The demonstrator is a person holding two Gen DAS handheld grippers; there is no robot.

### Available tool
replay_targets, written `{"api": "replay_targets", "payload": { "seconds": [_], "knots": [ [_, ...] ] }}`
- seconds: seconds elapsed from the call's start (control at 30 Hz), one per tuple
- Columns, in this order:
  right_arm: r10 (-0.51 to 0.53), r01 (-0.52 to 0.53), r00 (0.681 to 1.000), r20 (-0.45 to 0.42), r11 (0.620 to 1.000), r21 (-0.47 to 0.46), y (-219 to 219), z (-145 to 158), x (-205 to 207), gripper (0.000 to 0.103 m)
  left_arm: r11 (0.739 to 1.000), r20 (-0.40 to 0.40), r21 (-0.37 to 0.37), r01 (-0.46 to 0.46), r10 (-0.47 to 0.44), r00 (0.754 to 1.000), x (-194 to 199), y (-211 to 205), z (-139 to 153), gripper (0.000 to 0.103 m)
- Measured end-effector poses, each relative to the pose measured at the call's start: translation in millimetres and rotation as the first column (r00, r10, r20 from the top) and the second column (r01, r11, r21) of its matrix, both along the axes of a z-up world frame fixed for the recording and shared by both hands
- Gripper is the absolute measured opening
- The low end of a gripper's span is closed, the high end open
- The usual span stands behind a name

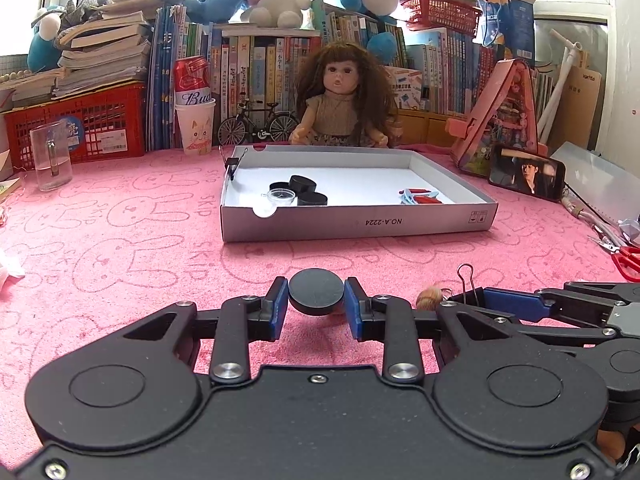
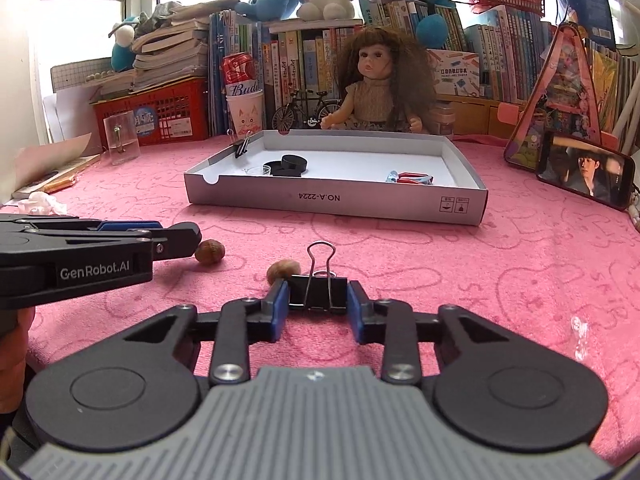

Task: Organize rigid objects
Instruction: 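Grasp a black disc with the left tool while the right grasps the black binder clip, then carry the black disc and binder clip over the white box with both tools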

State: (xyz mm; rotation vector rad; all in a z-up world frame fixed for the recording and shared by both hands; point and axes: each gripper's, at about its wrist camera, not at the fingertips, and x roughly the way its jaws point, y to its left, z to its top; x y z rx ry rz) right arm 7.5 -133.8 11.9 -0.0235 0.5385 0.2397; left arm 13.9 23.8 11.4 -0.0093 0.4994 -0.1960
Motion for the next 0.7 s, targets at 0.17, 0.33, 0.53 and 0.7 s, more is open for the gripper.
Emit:
{"api": "replay_targets", "payload": {
  "seconds": [0.17,0.33,0.53,0.7],
  "knots": [
    [-0.028,0.028,0.999,0.022,1.000,0.005,-6,5,1,0.036,1.000,-0.004,0.003,-0.016,0.016,1.000,3,0,1,0.028],
    [-0.056,0.056,0.997,0.043,0.998,0.005,-14,10,5,0.036,1.000,-0.001,-0.001,-0.015,0.015,1.000,6,1,5,0.028],
    [-0.094,0.093,0.993,0.068,0.996,0.015,-24,18,15,0.036,0.999,-0.001,-0.029,-0.026,0.026,1.000,16,3,13,0.028],
    [-0.120,0.118,0.988,0.095,0.993,0.021,-32,26,24,0.036,0.999,0.021,-0.028,-0.033,0.033,0.999,28,3,22,0.028]
  ]
}}
